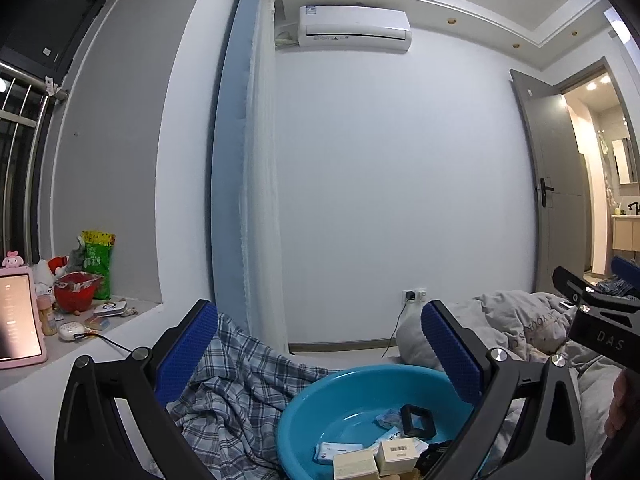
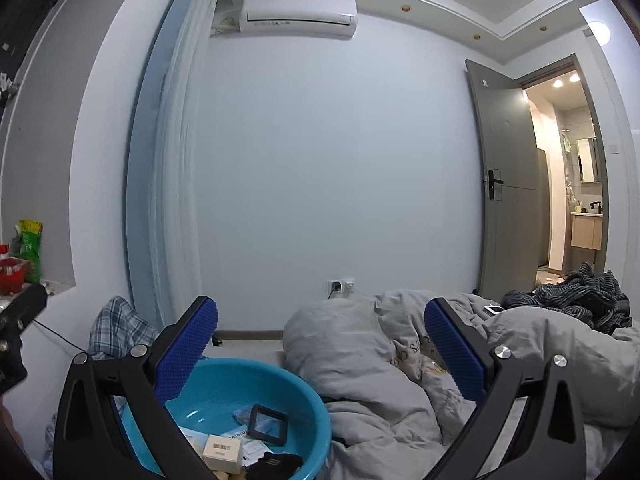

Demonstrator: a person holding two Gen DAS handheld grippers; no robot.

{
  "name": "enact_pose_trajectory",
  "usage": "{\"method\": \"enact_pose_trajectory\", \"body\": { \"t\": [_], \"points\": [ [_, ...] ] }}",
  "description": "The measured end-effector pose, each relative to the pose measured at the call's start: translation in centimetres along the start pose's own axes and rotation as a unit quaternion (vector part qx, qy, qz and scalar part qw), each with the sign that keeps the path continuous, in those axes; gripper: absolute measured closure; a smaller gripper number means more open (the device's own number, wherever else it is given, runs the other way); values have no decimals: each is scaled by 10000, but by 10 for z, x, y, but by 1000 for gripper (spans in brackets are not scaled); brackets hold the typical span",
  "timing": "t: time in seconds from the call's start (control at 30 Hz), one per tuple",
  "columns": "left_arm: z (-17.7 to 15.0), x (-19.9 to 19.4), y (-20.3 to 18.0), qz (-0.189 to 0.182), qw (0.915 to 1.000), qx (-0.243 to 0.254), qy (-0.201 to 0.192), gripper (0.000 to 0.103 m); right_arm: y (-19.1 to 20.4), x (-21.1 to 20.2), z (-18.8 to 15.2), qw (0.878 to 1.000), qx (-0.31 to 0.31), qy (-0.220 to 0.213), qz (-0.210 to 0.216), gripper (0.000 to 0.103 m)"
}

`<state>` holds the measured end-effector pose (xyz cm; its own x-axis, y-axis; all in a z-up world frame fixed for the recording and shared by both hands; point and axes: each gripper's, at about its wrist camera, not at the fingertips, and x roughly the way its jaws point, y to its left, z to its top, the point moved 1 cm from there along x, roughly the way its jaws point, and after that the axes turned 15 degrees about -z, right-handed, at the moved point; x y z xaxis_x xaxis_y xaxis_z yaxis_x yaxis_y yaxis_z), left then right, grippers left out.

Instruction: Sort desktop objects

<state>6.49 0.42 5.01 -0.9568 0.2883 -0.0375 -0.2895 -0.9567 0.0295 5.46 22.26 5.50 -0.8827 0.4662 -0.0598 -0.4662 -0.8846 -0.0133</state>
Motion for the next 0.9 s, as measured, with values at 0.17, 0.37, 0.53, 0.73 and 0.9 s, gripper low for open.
{"method": "enact_pose_trajectory", "body": {
  "t": [0.17, 0.37, 0.53, 0.73, 0.9],
  "points": [
    [-2, 5, -2, -160, 9997, -42, 195, 0, 2, 4, -1, 9995, -64, -292, -89, 0],
    [-5, 9, 0, -195, 9994, -111, 281, 0, 1, 11, -4, 9995, -200, -90, -243, 0],
    [-6, 9, -3, -69, 9996, 10, 262, 0, 4, 16, -4, 9977, -324, 329, -496, 0],
    [-7, 7, -3, 12, 9997, 77, 229, 0, -1, 9, -5, 9991, -176, 228, -313, 0],
    [-6, 8, -4, -57, 9997, 51, 248, 0, 3, 9, -3, 9979, -155, 553, 314, 0]
  ]
}}
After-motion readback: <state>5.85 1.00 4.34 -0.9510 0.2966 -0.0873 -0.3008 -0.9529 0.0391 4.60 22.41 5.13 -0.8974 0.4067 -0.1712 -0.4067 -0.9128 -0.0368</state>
